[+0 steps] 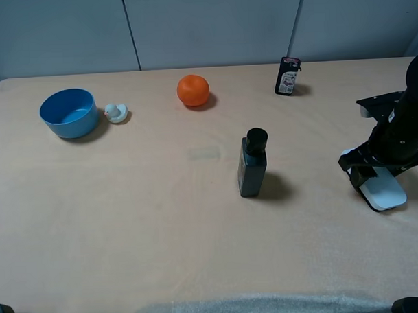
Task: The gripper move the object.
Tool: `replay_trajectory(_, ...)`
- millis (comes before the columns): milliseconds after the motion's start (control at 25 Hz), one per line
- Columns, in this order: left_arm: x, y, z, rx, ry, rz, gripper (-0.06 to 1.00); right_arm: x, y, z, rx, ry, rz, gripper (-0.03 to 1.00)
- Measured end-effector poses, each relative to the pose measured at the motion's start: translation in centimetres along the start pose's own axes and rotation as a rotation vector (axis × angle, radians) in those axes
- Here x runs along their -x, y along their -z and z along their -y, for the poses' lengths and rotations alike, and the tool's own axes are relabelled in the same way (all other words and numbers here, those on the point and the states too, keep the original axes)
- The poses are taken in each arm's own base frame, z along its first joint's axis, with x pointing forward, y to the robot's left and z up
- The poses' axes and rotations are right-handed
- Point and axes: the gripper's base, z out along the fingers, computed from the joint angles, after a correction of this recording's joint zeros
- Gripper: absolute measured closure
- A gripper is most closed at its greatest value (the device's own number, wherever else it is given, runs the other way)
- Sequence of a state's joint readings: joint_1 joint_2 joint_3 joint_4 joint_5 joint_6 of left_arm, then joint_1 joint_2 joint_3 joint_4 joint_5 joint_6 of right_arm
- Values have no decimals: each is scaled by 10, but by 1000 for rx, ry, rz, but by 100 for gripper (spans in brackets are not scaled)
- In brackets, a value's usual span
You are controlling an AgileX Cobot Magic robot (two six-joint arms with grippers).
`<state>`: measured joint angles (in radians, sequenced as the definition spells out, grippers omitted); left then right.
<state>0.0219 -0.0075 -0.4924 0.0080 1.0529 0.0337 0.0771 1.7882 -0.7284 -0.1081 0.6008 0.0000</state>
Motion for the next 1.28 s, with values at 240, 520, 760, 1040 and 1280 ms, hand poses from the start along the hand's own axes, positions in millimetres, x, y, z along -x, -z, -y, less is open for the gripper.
replay_trajectory(240, 0, 0, 0, 0, 0, 0, 12, 0, 0, 0, 0, 0, 0, 50)
replay_trajectory(520, 0, 0, 0, 0, 0, 0, 12, 0, 0, 0, 0, 0, 0, 50)
replay_trajectory(760, 0, 0, 0, 0, 0, 0, 12, 2, 2, 0, -1, -1, -10, 50)
replay_trajectory(1040, 0, 0, 0, 0, 0, 0, 12, 22, 23, 4, -9, -10, 21, 50)
replay_trajectory(1280, 0, 0, 0, 0, 0, 0, 12, 31, 59, 7, -20, -21, 119, 50)
